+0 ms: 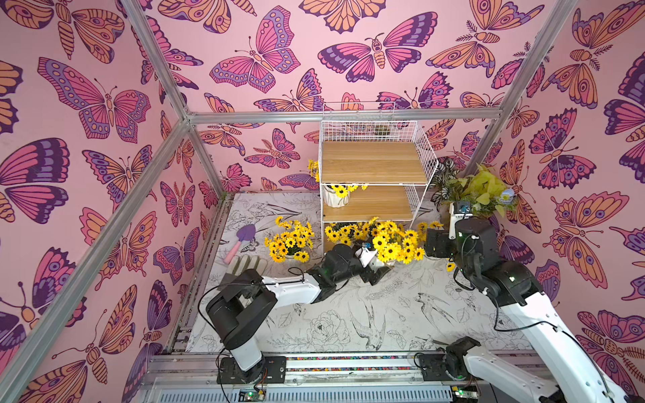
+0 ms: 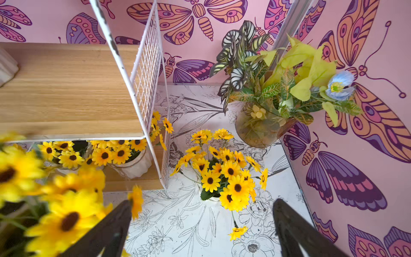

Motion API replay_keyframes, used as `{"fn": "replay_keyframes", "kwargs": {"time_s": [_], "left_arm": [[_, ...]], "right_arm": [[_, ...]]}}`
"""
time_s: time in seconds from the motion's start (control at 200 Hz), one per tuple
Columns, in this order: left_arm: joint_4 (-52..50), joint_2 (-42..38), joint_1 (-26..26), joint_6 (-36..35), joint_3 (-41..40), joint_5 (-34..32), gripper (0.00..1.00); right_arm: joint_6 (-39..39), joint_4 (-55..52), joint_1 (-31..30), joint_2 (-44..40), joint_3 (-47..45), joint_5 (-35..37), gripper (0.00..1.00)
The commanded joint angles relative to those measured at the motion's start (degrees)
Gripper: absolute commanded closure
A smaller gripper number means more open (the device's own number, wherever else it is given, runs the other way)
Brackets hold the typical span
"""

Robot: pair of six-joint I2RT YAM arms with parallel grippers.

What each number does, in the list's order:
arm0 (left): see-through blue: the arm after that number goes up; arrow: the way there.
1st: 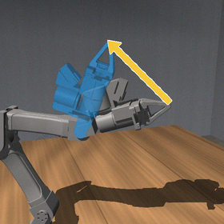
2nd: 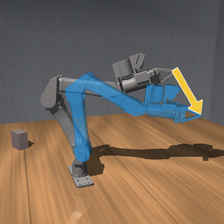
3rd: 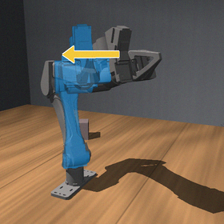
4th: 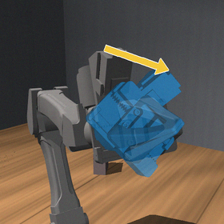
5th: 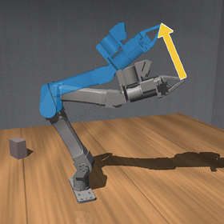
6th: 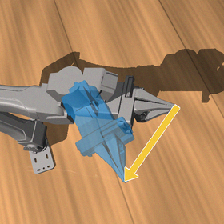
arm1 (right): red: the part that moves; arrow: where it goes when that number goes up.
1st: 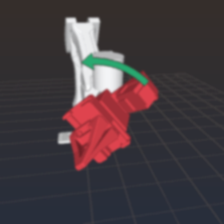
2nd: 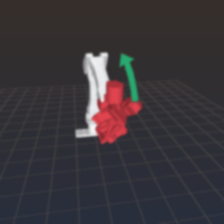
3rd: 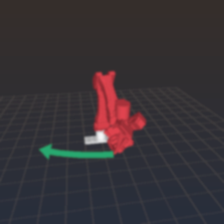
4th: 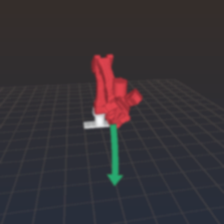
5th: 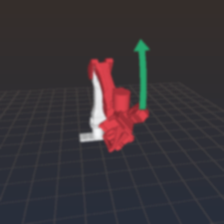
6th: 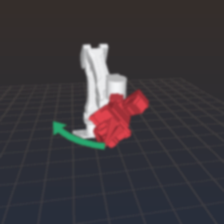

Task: Take the sunflower pots off the shelves
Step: Pick up the sunflower pot from the shelf, then place the sunflower pot at the center of the board.

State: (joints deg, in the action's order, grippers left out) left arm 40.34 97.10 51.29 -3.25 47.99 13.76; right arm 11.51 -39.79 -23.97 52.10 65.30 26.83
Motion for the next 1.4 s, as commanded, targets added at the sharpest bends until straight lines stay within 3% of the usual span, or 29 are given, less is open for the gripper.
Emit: {"fn": "replay_keyframes", "kwargs": {"time_s": [0.0, 0.245, 0.556, 1.397], "left_arm": [[3.9, -0.7, 1.5, 0.7, -0.7, 0.9, 0.43], [12.7, 5.3, 4.4, 3.3, -1.9, 1.8, 0.43], [26.0, 19.0, 6.0, 6.2, 3.3, 6.6, 0.45], [26.2, 43.9, 7.9, 11.1, 29.4, 15.8, 0.45]], "right_arm": [[-0.9, -4.0, 0.5, -1.2, 2.3, 2.5, 0.01], [-0.9, -6.7, 0.5, -3.2, 3.2, 4.1, 0.01], [-1.6, -9.4, 0.6, -5.2, 5.4, 7.1, 0.01], [1.4, -13.2, 0.6, -6.8, 4.1, 7.7, 0.01]]}}
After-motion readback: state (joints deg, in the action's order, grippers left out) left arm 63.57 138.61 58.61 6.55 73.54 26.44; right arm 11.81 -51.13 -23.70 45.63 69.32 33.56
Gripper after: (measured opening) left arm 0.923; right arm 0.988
